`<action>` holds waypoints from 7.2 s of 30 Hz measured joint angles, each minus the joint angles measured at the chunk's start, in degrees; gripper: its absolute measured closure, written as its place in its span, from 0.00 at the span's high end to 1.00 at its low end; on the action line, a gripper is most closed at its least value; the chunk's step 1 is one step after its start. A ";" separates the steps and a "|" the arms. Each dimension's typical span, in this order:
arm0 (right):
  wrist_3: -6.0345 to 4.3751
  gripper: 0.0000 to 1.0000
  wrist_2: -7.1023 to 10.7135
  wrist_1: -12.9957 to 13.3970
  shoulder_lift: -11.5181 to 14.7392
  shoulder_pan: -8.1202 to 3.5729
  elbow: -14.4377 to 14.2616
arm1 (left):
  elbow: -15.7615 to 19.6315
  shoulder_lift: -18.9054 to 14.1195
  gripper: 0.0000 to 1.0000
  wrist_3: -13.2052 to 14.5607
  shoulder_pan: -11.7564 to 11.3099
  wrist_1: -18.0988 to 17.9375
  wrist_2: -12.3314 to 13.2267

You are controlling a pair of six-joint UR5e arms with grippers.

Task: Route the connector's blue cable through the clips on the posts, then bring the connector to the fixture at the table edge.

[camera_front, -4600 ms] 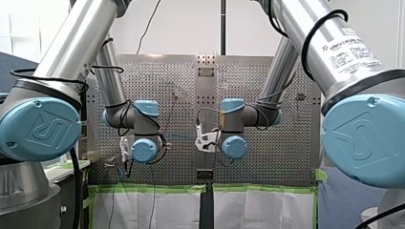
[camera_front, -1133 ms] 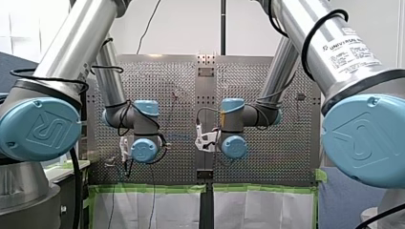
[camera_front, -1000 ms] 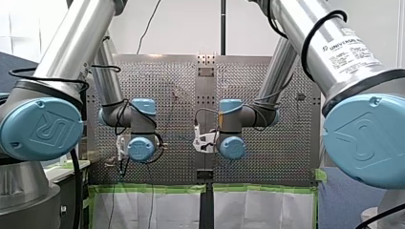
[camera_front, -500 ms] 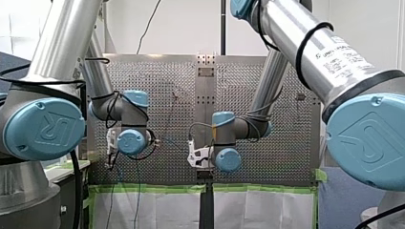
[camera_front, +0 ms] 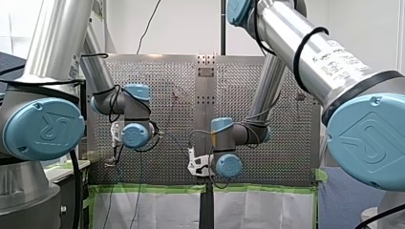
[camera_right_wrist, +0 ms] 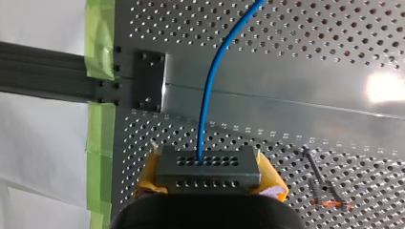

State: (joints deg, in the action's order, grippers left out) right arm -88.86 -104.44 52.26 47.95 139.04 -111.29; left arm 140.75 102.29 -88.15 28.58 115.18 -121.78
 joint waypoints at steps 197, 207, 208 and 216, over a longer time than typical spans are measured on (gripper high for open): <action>-12.24 0.00 19.09 -12.30 14.62 -21.20 19.83 | -39.18 9.86 0.00 -8.49 -18.25 19.89 12.52; -12.05 0.00 19.47 -12.92 14.60 -21.25 19.92 | -39.19 9.88 0.33 -10.48 -18.29 21.12 13.07; -12.03 0.00 19.52 -13.02 14.59 -21.25 19.92 | -39.19 9.88 0.38 -10.70 -18.31 21.25 13.16; -11.89 0.00 19.71 -13.57 14.59 -21.03 19.93 | -39.18 9.85 1.00 -12.69 -18.86 22.68 15.72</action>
State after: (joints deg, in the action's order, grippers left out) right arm -100.75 -84.73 38.69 62.55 118.01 -91.36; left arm 101.58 112.14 -100.84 9.72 137.86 -106.06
